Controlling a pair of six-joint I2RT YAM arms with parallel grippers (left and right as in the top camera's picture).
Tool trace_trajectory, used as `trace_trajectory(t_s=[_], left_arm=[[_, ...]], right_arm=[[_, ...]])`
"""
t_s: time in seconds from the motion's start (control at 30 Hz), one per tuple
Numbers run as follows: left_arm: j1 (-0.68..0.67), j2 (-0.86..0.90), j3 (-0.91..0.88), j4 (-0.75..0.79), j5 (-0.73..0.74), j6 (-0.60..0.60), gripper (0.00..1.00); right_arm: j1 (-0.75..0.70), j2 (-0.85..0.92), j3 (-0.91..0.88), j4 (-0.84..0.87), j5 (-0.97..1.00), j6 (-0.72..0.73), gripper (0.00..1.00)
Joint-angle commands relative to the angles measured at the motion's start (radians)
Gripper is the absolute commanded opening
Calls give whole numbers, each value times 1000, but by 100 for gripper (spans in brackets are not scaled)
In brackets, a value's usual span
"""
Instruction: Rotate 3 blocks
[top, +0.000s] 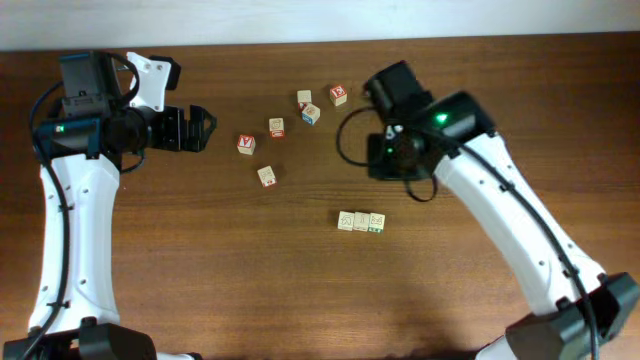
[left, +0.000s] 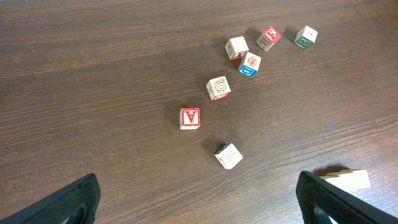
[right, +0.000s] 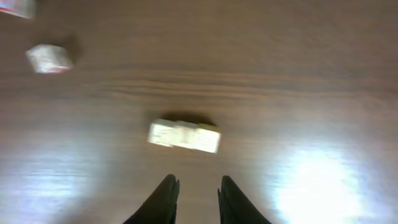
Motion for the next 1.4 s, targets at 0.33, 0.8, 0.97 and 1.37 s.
trace_trajectory(t_s=[0.33,0.8,0.97,1.37], left_arm=[[2,1,18,2,8,11,99],[0,1,18,-1,13,11,99],[-42,35,-25,-13,15,-66,99],[-139,164,-55,-5,16,-185,99]], right_arm=[[-172,87,-565,397,-183,56,17],[-111,163,-565,484,-287,-9,15],[-93,163,-565,543,-354,-43,15],[-35,163,-565,602,-359,-41,15]])
